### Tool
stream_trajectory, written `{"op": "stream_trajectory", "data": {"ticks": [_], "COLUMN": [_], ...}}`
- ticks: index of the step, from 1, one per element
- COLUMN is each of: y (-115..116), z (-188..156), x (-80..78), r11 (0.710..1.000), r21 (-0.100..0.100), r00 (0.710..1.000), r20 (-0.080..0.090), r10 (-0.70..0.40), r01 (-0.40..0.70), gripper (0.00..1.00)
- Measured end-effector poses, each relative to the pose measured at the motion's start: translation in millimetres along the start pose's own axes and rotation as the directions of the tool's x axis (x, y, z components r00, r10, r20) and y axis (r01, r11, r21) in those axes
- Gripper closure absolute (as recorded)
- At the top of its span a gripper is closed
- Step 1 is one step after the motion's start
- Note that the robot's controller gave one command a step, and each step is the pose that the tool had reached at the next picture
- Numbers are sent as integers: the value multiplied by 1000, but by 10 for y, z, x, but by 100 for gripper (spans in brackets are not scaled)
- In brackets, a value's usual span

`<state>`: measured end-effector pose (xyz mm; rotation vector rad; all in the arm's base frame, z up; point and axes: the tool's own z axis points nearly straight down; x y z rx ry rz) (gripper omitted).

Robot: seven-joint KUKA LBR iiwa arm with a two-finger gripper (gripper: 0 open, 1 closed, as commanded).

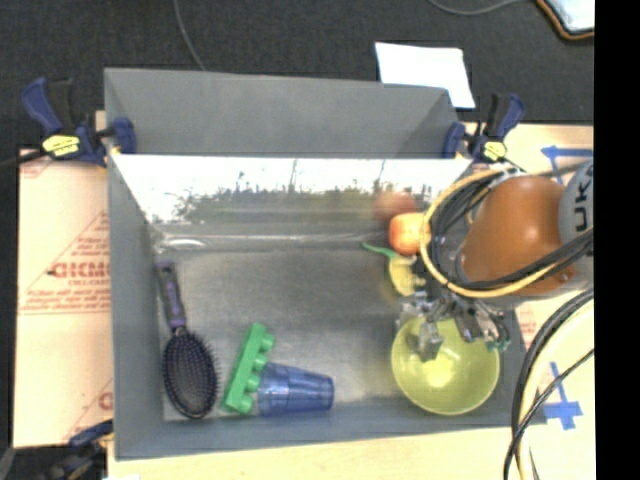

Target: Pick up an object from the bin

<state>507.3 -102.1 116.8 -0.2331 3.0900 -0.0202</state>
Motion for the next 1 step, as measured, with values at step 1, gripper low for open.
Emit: {"op": "stream_trajectory", "data": {"ticks": [1], "y": [-146], "z": [-865], "x": [-230], "r11": [1000], "r21": [2], "r00": [1000], "r20": [5], "r10": [6], "r01": [-6], "gripper": [100]}}
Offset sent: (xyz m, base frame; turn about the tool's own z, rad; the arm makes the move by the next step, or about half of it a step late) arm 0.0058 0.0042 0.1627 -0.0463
